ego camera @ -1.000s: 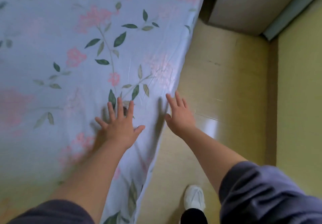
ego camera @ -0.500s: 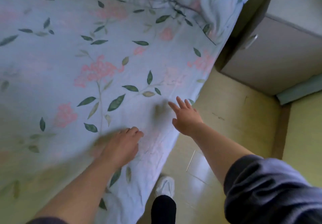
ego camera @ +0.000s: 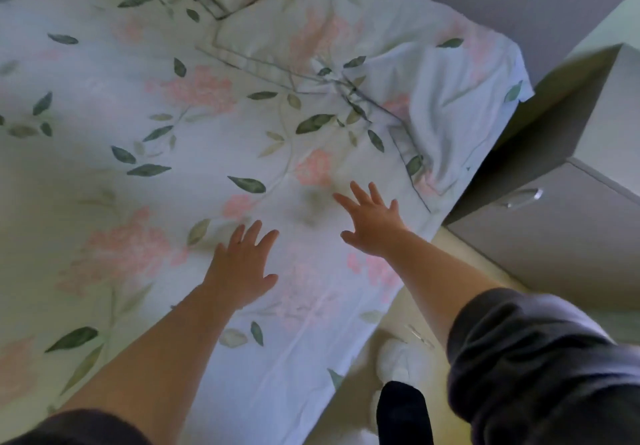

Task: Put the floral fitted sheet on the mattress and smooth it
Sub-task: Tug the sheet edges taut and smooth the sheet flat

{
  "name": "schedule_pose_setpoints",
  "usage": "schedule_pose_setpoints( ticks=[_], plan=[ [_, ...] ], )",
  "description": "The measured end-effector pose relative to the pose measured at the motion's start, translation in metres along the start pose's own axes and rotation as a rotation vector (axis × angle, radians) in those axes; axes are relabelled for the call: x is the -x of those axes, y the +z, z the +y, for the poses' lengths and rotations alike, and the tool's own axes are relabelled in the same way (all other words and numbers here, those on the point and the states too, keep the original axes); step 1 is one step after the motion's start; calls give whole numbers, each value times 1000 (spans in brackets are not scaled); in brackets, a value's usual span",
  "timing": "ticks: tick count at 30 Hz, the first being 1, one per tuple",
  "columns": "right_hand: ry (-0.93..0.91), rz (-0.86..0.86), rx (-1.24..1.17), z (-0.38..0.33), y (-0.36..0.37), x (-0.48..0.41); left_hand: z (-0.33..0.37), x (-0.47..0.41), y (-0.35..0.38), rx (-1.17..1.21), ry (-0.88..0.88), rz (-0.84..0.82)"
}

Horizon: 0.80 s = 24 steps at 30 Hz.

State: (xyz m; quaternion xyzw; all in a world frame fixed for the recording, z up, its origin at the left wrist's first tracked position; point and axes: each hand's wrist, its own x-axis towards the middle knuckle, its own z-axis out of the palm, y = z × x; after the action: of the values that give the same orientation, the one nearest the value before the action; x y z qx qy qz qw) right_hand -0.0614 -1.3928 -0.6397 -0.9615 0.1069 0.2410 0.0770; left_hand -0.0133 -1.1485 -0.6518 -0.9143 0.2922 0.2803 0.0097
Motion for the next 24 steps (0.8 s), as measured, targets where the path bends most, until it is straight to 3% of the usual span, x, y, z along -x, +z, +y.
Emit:
schedule_pose_setpoints(
  ticks=[3,6,12,17,21,24],
  plan=[
    [-94,-36,64,27,-11,-46,8,-45,-12,13,-112,-34],
    [-162,-139,213,88,-14,-92,47,-116,-11,177,-233,-67],
    [-240,-236,323,151,3,-100,133,-169,5,260,-466,-97],
    [-180,-375,368,172,-6,-71,175,-139,16,139,-233,-288],
    [-74,-571,470,163,-28,-49,182,-107,4,106,161,-488],
    [57,-807,473,141,-42,-32,163,-73,-1,215,184,-605]
  ],
)
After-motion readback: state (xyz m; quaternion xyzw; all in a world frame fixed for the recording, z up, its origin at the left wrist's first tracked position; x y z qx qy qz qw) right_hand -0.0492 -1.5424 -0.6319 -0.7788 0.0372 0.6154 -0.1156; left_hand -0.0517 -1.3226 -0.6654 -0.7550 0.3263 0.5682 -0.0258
